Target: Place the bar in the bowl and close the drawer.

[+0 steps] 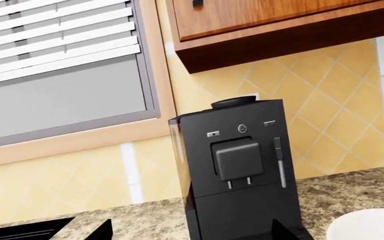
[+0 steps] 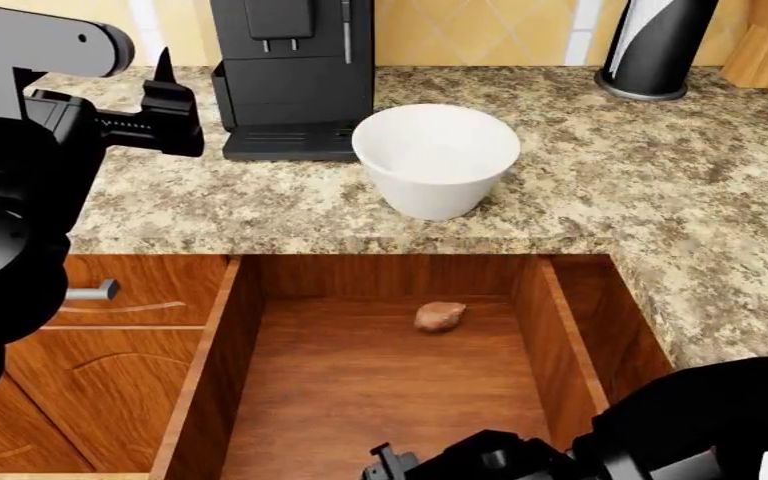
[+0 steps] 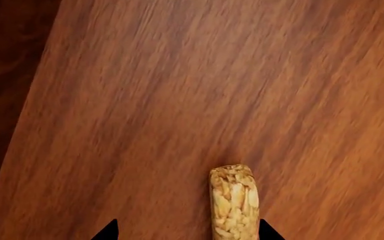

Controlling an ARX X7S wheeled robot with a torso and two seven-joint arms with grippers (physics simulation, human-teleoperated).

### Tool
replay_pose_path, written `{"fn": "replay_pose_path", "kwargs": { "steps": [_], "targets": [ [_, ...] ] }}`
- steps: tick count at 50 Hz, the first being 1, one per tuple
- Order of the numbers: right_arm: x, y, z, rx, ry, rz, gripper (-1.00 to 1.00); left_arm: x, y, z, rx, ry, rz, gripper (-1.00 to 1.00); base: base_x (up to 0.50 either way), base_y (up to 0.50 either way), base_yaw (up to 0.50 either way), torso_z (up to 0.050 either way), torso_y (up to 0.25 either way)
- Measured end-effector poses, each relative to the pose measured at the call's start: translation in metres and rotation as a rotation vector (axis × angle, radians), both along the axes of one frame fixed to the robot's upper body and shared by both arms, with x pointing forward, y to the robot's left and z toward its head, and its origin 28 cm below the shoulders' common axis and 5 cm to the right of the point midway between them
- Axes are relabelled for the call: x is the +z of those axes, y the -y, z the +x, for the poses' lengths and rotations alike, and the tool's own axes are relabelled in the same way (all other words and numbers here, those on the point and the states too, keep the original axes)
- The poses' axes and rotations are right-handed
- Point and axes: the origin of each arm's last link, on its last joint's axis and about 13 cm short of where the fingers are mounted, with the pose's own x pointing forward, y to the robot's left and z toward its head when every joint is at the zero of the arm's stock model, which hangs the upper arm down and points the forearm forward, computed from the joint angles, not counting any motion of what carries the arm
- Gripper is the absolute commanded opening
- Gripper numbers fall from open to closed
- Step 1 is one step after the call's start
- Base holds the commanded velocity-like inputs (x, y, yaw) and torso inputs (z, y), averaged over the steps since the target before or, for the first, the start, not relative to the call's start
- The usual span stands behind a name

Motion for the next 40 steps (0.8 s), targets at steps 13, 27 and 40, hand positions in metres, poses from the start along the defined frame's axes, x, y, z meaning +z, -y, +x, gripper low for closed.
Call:
{"fn": "replay_pose_path", "kwargs": {
  "steps": [13,27,40],
  "targets": [
    [-0.001,0.004,0.004,-0.015,0.021,-0.020,1.00,-0.001,-0.001,-0.001,0.000,-0.003,0.003,1.00,0.00,0.00,0.00,0.000,0.000],
    [-0.003,0.007,0.012,-0.031,0.051,-0.017,1.00,-0.001,-0.001,-0.002,-0.001,-0.007,0.006,1.00,0.00,0.00,0.00,0.000,0.000],
    [-0.008,0.006,0.020,-0.028,0.081,0.002,1.00,-0.002,0.000,-0.001,-0.001,-0.009,0.010,1.00,0.00,0.00,0.00,0.000,0.000]
  ]
}}
